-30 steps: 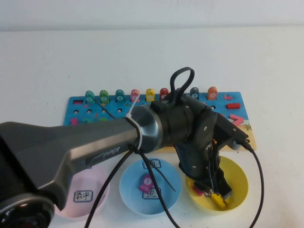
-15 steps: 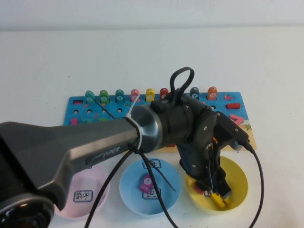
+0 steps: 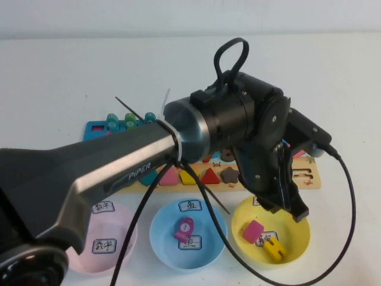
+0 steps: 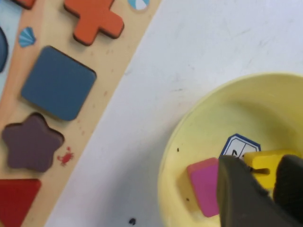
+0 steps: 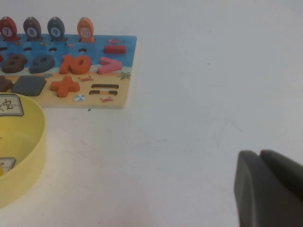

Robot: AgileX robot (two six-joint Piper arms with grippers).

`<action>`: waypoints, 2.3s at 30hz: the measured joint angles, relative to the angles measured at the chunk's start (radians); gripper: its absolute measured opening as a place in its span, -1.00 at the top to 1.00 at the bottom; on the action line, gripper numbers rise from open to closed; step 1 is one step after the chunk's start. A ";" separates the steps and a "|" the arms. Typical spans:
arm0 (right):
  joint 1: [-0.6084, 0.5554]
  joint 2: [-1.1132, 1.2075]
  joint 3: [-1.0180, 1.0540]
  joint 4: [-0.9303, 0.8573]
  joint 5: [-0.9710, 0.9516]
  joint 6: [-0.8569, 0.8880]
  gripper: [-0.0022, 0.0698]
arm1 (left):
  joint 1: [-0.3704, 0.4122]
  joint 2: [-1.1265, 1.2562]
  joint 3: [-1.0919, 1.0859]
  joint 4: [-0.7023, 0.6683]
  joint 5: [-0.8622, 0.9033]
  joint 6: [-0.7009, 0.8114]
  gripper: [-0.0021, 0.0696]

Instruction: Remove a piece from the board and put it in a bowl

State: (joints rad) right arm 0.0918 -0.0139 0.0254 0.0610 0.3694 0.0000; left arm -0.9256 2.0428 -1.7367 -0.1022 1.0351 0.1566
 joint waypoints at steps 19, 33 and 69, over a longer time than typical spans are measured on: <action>0.000 0.000 0.000 0.000 0.000 0.000 0.99 | 0.000 -0.505 0.330 0.219 -0.105 -0.127 0.94; 0.000 0.000 0.000 0.000 0.000 0.000 0.99 | 0.000 -1.111 0.917 0.426 -0.406 -0.425 0.95; 0.000 0.000 0.000 0.000 0.000 0.000 0.99 | 0.000 -1.536 1.331 0.341 -0.754 -0.245 0.95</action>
State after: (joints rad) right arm 0.0918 -0.0139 0.0254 0.0610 0.3694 0.0000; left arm -0.9256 0.5069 -0.4060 0.2389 0.2810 -0.0885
